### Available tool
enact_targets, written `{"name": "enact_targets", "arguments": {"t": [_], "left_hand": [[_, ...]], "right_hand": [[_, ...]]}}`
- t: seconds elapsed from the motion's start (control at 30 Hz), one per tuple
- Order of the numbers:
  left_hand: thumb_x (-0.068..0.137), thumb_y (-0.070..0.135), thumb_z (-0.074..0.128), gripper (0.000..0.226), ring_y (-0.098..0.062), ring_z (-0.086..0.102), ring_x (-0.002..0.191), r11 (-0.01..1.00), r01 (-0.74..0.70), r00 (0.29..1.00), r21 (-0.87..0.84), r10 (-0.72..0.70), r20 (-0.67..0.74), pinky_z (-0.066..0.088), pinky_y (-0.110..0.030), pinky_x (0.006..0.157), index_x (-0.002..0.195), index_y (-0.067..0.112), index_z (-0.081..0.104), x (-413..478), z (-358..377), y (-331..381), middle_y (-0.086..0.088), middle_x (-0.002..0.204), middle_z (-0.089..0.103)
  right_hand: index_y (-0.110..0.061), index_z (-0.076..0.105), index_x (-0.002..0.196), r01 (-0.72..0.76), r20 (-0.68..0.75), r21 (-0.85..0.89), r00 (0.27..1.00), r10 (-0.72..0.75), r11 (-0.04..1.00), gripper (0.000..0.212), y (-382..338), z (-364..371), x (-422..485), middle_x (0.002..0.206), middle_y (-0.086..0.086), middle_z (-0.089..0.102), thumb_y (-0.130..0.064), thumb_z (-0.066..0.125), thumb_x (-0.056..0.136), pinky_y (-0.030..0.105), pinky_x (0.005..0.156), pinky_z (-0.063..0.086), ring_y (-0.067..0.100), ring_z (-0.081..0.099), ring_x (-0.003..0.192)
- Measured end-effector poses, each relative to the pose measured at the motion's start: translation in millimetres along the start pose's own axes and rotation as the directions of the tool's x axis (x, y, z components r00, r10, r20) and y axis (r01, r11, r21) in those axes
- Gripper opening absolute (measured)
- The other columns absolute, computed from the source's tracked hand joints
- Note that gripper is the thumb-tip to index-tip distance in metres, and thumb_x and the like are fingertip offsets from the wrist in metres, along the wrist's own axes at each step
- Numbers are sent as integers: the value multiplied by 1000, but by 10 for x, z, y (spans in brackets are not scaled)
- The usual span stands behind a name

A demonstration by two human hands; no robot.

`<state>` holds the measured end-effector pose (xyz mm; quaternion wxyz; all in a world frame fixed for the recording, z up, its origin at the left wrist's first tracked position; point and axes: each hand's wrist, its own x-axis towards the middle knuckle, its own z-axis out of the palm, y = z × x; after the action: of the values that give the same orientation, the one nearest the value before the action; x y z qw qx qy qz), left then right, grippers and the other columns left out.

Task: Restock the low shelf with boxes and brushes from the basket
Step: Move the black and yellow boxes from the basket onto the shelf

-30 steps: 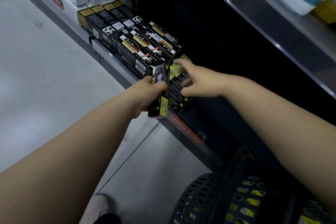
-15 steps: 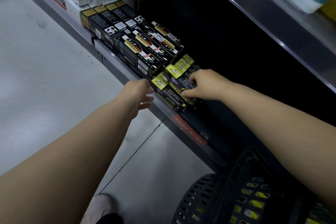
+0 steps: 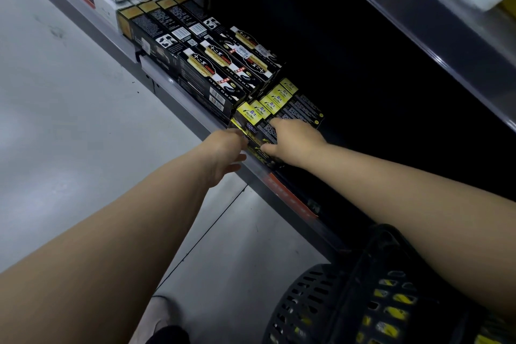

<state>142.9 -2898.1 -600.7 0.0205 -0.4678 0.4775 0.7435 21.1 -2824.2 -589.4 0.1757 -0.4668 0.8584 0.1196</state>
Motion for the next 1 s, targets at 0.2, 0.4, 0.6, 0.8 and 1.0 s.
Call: {"name": "enact_targets", "arguments": {"t": [0.2,0.4,0.6,0.8,1.0], "left_hand": [[97,10,46,33,-21,54,108,1000,3,1000,-18,-3,20,46,-31,84,130,14,50,13,-11,-34,-8,127,55],[97,12,47,38,-19,54,103,1000,-12,1000,-8,12,28,46,-30,83,135,14,46,54,-16,-55,-8,128,55],[96,9,47,34,-17,57,97,1000,-24,1000,-19,23,-20,47,-26,74,130,15,52,37,-19,-35,-5,121,59],[92,3,49,28,-17,58,94,976,-166,985,139,170,-20,46,-25,72,116,13,59,-279,-61,143,-7,119,60],[89,12,58,16,-18,64,94,834,-380,919,400,293,263,50,-18,78,103,14,66,-1142,178,447,-11,109,68]], "right_hand": [[-9,41,125,11,55,-24,998,-9,1000,52,-2,0,-14,117,10,57,-33,65,85,35,68,46,28,56,98],[-7,40,123,4,11,-25,1000,-4,1000,49,-13,44,-12,115,10,55,-28,65,86,35,64,45,27,55,91],[-7,37,125,-3,55,-43,998,5,999,60,-9,22,-1,117,11,55,-30,69,81,35,65,45,26,55,93],[-13,46,131,-60,239,94,970,36,994,74,109,-619,-299,128,5,53,-46,75,72,28,88,45,23,53,112],[-18,63,97,15,-59,543,998,21,840,26,328,-1066,-1377,92,0,65,-24,76,76,31,83,50,15,61,84]]}}
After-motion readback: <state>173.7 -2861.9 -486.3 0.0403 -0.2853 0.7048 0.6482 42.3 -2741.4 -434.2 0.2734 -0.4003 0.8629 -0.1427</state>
